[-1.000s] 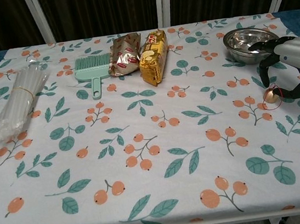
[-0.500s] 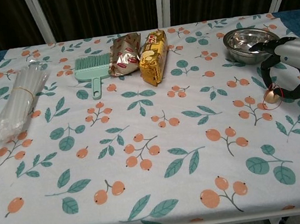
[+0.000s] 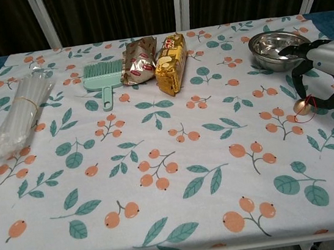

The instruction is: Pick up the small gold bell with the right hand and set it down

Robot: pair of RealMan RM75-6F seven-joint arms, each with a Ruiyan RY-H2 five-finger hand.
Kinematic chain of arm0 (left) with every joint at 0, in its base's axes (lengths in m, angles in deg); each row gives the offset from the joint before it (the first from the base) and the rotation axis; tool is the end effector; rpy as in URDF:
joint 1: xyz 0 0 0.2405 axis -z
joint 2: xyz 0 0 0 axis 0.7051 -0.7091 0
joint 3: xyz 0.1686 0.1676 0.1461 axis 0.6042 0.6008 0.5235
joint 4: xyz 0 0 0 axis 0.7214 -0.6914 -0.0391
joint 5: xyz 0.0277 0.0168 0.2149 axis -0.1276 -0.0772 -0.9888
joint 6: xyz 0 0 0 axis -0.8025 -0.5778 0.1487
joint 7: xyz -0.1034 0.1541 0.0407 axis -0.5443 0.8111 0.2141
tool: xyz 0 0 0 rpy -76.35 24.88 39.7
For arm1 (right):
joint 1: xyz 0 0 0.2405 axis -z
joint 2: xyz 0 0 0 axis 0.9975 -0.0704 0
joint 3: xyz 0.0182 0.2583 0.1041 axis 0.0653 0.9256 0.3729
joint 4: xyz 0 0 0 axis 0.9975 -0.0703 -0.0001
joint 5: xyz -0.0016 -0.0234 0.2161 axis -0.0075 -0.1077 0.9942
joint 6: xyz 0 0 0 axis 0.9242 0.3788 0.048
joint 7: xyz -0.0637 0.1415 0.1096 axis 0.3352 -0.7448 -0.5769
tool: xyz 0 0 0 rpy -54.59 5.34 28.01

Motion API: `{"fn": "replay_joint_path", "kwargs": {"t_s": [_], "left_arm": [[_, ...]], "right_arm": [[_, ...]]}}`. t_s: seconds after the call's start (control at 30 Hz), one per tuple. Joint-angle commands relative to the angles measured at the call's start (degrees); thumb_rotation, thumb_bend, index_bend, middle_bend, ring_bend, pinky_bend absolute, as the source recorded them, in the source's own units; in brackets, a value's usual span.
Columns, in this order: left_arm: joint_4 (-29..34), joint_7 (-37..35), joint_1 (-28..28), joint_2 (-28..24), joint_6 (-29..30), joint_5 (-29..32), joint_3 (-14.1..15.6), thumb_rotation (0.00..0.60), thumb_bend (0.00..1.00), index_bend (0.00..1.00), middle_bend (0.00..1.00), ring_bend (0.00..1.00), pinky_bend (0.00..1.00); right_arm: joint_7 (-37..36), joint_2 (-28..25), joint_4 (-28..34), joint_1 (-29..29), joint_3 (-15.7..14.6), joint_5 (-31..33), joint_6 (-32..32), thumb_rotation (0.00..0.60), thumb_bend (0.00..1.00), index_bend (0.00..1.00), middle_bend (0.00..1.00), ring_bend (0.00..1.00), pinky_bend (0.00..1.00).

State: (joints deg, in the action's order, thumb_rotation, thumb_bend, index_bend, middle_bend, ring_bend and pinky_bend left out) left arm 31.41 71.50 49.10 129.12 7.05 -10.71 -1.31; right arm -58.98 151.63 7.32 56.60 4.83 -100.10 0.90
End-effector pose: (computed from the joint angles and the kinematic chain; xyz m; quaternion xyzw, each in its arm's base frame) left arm -0.3586 0.2112 0.1224 -0.6337 -0.3823 -0.3635 0.5657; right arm -0.2600 -0.3551 -0.0057 0.7524 -0.3369 0.2916 0.4851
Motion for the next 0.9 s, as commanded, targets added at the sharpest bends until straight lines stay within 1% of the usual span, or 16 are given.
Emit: {"fn": "replay_joint_path", "kwargs": {"t_s": [0.03, 0.37, 0.53, 0.63, 0.7, 0.77, 0.83, 0.9], "left_arm": [[-0.1, -0.1, 0.0, 0.0, 0.0, 0.1, 0.0, 0.212, 0.0, 0.07, 0.08, 0.0, 0.09], [-0.5, -1.1, -0.2, 0.1, 0.2, 0.2, -0.1, 0.217, 0.0, 0.07, 0.08, 0.0, 0.09], [-0.5, -1.3, -0.2, 0.0, 0.5, 0.1, -0.2, 0.213, 0.0, 0.07, 0.08, 0.0, 0.09], [-0.5, -1.3, -0.3, 0.0, 0.6, 0.1, -0.2, 0.213, 0.0, 0.07, 0.08, 0.0, 0.09], [-0.5, -1.3, -0.3, 0.0, 0.5, 0.1, -0.2, 0.214, 0.0, 0.07, 0.08, 0.0, 0.09], [-0.5, -1.2, -0.2, 0.1, 0.5, 0.1, -0.2, 0.214, 0.0, 0.07, 0.08, 0.0, 0.09], [-0.5, -1.2, -0.2, 0.1, 0.5, 0.1, -0.2, 0.214, 0.0, 0.07, 0.08, 0.0, 0.09], [-0.5, -1.2, -0.2, 0.1, 0.4, 0.2, -0.2, 0.215, 0.0, 0.07, 0.08, 0.0, 0.09]], "right_arm": [[-0.3, 0.1, -0.2, 0.0, 0.0, -0.2, -0.2, 0.6, 0.35, 0.61, 0.05, 0.0, 0.0], [-1.6, -0.4, 0.1, 0.4, 0.2, -2.1, -2.5, 0.6, 0.36, 0.65, 0.07, 0.0, 0.0], [-1.8, -2.3, 2.8, 0.8, 0.9, -4.4, -5.7, 0.6, 0.37, 0.67, 0.07, 0.0, 0.0], [-2.1, -3.7, 5.7, 1.0, 0.3, -7.2, -7.4, 0.6, 0.38, 0.68, 0.08, 0.0, 0.0], [-0.9, -4.5, 6.5, 1.4, 0.2, -8.5, -8.9, 0.6, 0.38, 0.68, 0.08, 0.0, 0.0], [0.3, -4.3, 5.4, 1.9, 1.1, -7.5, -10.4, 0.6, 0.38, 0.69, 0.09, 0.0, 0.0], [0.1, -4.2, 4.5, 2.2, 1.8, -5.3, -9.9, 0.6, 0.38, 0.69, 0.09, 0.0, 0.0], [-0.4, -4.3, 4.6, 2.2, 1.3, -5.1, -8.9, 0.6, 0.38, 0.69, 0.09, 0.0, 0.0]]}}
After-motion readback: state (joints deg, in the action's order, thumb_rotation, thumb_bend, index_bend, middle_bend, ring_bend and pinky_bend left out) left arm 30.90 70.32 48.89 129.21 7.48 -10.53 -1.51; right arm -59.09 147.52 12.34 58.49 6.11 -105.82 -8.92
